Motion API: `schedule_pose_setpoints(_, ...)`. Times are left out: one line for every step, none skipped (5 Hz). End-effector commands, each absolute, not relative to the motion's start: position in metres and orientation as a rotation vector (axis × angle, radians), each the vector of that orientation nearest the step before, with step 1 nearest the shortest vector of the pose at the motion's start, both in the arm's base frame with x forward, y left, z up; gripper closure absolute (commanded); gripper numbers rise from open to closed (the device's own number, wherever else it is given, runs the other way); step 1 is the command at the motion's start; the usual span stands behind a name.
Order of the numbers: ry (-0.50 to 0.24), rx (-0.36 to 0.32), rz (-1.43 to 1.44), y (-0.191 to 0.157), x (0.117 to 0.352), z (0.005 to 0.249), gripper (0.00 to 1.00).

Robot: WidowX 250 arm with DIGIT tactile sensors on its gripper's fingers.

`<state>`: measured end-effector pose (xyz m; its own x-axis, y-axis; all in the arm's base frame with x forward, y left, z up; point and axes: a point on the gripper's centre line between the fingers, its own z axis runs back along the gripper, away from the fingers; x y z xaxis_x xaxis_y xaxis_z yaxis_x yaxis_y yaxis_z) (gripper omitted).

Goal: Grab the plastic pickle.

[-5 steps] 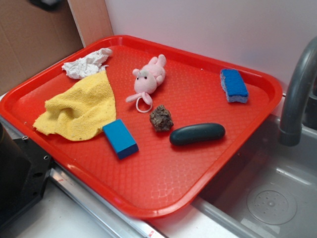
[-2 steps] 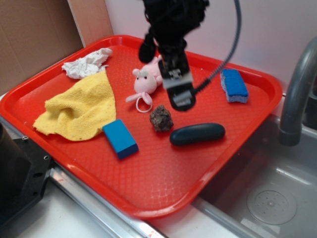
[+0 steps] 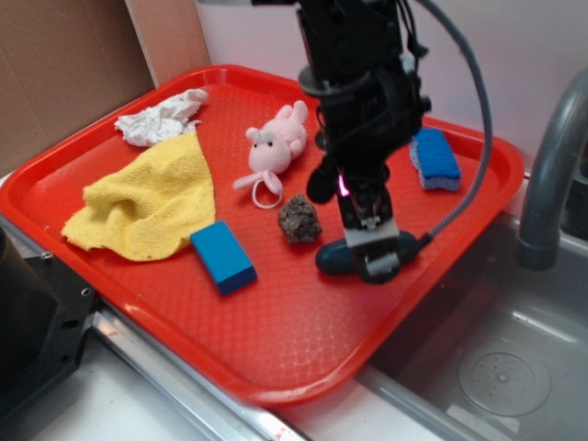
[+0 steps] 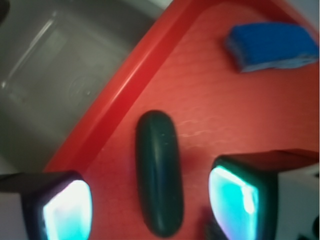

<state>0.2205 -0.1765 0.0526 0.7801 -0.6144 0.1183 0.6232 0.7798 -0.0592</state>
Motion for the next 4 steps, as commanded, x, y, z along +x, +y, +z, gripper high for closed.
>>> schedule_pose_setpoints(-0.056, -0.104, -0.657, -0.18, 0.202, 0.035, 0.0)
schedule_pose_setpoints(-0.038, -0.091, -0.649, -0.17, 0.193, 0.028, 1.0)
schedule_pose_setpoints(-0.043, -0.076, -0.622, -0.163, 0.182, 0.031, 1.0)
schedule_pose_setpoints(-0.063, -0.048, -0.568, -0.15, 0.208, 0.061, 1.0)
